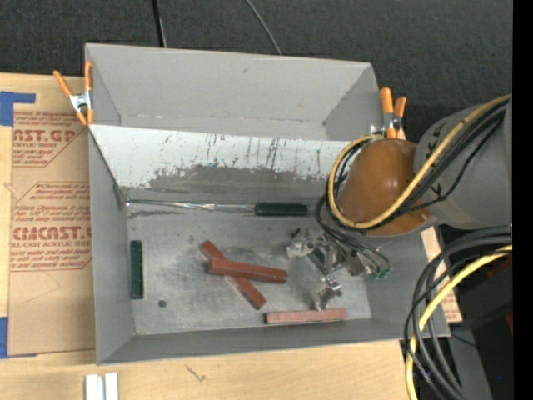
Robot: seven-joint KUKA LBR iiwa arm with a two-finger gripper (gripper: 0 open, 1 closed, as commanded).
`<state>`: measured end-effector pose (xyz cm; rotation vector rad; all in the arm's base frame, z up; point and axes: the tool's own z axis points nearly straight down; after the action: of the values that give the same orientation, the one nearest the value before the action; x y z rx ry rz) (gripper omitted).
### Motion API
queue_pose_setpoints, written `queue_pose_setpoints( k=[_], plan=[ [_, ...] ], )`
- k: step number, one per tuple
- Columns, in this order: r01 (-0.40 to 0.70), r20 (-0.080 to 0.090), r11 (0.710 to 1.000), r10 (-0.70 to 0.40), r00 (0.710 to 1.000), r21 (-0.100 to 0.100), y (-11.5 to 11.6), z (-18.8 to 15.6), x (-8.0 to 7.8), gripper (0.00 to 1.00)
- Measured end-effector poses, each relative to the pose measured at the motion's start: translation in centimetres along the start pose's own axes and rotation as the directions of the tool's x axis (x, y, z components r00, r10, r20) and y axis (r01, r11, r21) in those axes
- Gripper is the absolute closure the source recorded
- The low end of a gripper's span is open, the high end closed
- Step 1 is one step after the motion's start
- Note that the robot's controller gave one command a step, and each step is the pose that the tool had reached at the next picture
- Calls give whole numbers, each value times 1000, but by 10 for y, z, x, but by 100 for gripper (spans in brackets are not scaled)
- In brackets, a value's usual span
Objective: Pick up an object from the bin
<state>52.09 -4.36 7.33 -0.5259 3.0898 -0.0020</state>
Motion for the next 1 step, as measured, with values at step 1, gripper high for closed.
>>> queue_pose_setpoints(
  k=[1],
  plan=[
    [18, -4, 1000, -18, 1000, -3, 90, -7, -11, 100]
  ],
)
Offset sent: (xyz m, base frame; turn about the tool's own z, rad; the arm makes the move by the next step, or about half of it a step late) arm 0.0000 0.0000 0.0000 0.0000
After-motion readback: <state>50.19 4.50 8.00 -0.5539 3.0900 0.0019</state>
